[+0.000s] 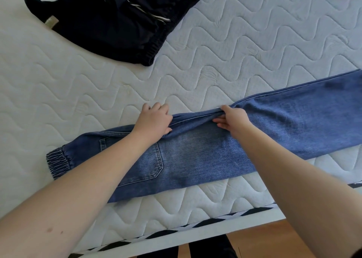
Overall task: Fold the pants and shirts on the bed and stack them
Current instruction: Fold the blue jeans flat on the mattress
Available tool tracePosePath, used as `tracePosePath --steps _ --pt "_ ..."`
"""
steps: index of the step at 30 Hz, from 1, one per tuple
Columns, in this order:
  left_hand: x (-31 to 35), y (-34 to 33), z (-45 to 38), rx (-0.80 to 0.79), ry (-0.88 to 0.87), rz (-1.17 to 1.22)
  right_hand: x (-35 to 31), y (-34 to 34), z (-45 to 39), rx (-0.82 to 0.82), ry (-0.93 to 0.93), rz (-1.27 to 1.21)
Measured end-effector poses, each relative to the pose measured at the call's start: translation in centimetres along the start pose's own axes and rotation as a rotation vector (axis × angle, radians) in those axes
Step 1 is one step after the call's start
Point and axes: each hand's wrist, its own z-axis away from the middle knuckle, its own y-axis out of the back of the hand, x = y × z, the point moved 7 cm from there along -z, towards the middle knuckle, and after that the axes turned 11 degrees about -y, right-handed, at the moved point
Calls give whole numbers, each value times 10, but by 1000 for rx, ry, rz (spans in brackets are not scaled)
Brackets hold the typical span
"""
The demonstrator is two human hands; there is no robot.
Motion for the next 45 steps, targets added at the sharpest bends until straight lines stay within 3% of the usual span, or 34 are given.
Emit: tracePosePath --steps 5,9,14,18,22,24,26,28,31,35,40,45 --pt "8 5 -10 -97 78 -101 -3 0 4 -7 23 30" --pt "11 8 -18 -122 9 -79 -1 2 4 -8 25 19" --pt "0 26 -26 -117 -187 193 2 0 7 -30 44 31" --pt "-19 45 -27 -118 -137 503 2 -1 8 -36 52 52" --pt "-36 49 -26 -45 -78 544 3 0 12 -17 50 124" --pt "-37 41 -21 -44 -26 540 -6 6 19 134 148 408" --pt "-36 31 -16 -19 10 549 -28 10 34 435 397 752" --pt "-36 22 -12 -6 42 621 -43 -3 59 553 653 802" --pt "-36 13 -8 13 86 742 -43 -55 80 288 974 902" --pt "-39 10 -5 105 146 862 -28 -104 82 51 1019 1139" --pt "-49 -11 12 102 291 1028 -30 -105 89 16 1015 989" --pt "-56 -30 34 53 243 960 -30 -101 87 -26 964 939"
